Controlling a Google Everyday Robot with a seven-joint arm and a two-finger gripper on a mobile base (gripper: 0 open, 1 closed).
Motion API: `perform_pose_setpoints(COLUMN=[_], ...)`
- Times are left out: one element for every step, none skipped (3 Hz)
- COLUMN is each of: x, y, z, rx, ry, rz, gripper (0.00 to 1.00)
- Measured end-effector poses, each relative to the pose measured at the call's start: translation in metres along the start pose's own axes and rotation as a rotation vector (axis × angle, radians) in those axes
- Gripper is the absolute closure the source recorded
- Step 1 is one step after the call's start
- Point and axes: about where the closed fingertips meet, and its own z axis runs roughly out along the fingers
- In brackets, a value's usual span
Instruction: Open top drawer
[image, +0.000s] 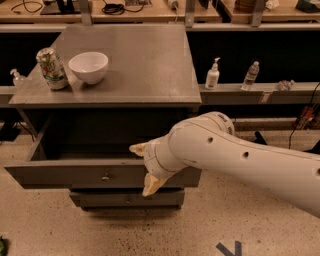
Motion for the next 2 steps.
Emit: perform_pose_setpoints(x=[0.025, 0.050], y=[-0.020, -0.039], z=[-0.014, -0.025], rx=[0.094, 0.164], ry=[-0.010, -0.028], rz=[0.091, 0.203], gripper=[0.00, 0.00])
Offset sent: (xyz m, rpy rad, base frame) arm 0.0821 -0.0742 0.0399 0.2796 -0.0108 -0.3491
